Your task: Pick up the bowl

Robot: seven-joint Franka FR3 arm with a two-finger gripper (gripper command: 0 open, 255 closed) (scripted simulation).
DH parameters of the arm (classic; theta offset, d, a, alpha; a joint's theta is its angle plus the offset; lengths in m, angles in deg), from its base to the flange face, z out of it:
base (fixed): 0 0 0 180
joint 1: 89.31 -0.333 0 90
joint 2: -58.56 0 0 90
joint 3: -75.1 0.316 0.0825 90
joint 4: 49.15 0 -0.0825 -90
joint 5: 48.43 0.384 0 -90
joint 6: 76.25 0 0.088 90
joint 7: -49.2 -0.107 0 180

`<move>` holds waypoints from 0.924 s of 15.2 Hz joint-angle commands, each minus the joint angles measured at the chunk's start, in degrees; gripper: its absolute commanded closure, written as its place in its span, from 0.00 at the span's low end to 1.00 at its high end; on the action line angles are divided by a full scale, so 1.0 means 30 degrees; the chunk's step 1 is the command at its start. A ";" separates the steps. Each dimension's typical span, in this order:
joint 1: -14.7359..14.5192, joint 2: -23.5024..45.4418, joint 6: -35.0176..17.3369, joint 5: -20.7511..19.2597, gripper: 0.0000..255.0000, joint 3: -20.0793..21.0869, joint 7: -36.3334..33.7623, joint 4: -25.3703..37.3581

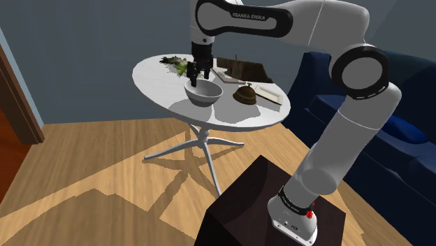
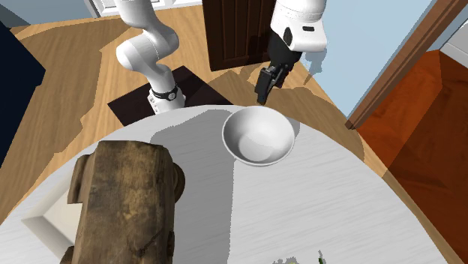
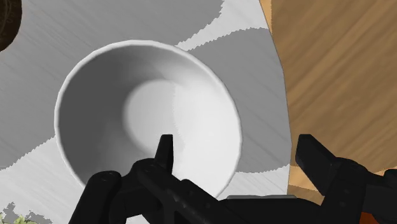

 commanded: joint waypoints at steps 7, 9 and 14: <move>-0.0330 0.2532 -0.0364 -0.0605 0.00 0.0204 -0.0381 0.1567; -0.0313 0.2515 -0.0879 -0.0610 0.00 0.0197 -0.0438 0.1031; -0.0320 0.2556 -0.1045 -0.0619 1.00 0.0201 -0.0476 0.0905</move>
